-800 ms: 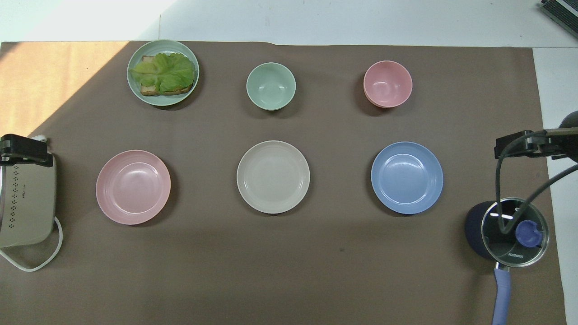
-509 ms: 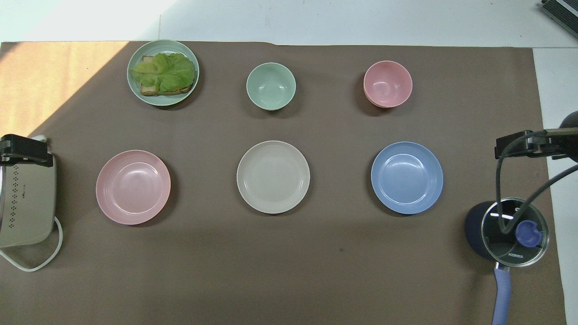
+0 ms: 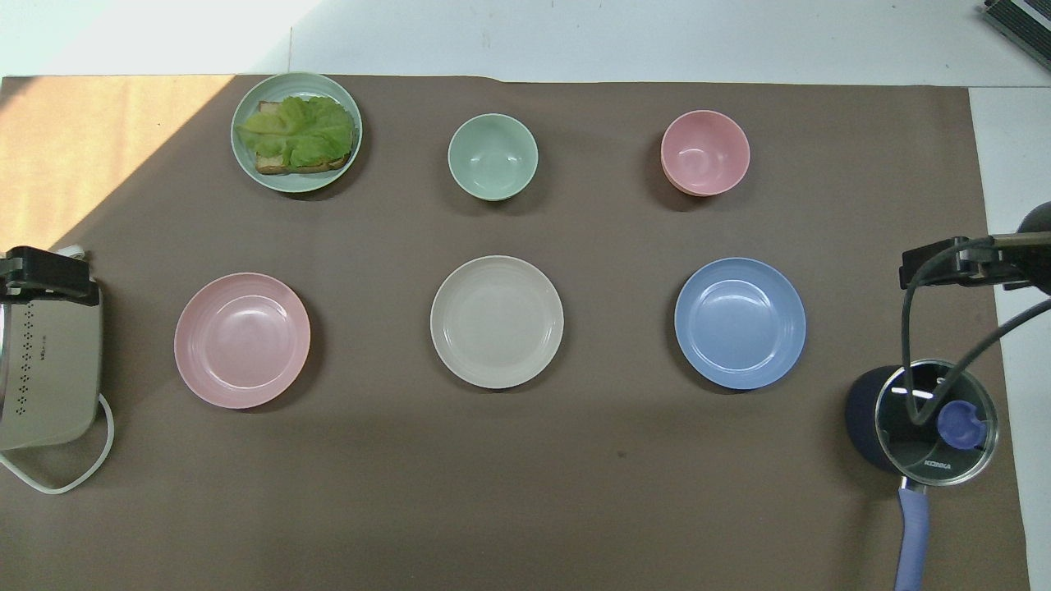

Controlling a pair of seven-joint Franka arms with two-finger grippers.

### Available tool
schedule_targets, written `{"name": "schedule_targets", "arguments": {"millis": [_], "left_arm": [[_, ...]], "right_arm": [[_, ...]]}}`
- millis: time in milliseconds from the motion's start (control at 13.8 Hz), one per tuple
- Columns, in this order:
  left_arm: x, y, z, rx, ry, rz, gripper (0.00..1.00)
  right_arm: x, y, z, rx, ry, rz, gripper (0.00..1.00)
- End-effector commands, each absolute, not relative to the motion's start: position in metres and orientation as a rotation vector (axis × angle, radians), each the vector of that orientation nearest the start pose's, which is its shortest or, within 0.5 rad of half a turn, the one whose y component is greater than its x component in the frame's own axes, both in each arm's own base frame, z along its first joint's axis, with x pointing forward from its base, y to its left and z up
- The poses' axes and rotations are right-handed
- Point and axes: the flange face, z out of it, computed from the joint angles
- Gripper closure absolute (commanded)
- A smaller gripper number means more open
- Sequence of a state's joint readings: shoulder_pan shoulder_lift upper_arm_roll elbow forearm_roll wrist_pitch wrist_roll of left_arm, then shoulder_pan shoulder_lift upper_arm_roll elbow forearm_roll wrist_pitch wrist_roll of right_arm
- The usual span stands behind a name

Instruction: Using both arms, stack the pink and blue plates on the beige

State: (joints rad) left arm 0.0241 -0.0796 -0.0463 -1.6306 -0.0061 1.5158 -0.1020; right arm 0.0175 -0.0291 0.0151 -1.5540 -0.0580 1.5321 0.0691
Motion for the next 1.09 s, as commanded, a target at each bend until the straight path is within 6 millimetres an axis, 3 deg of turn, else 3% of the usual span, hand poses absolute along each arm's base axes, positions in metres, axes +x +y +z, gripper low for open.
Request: {"name": "schedule_targets", "arguments": {"millis": [0,145,291,436,582,800,1018], "left_arm": [[0.518,-0.012,0.597,-3.149,-0.072,0.112,0.00],[0.525,-0.006,0.545,-3.150,-0.082,0.095,0.00],[0.529,0.011,0.506,-3.151,-0.131,0.090,0.00],[0.535,0.013,0.449,-3.150,-0.119,0.184,0.00],[0.528,0.014,0.392,-3.147,-0.119,0.211,0.00],[0.518,0.034,0.358,-3.148,-0.172,0.208,0.00],[0.512,0.034,0.332,-3.144,-0.182,0.251,0.00]], "right_arm": [[0.536,0.007,0.648,-3.175,0.063,-0.017,0.00],[0.537,0.007,0.648,-3.175,0.063,-0.024,0.00],[0.537,0.007,0.648,-3.174,0.065,-0.031,0.00],[0.537,0.007,0.648,-3.174,0.065,-0.031,0.00],[0.537,0.007,0.648,-3.174,0.065,-0.031,0.00],[0.539,0.010,0.650,-3.175,0.063,-0.051,0.00],[0.538,0.010,0.649,-3.175,0.060,-0.049,0.00]]}}
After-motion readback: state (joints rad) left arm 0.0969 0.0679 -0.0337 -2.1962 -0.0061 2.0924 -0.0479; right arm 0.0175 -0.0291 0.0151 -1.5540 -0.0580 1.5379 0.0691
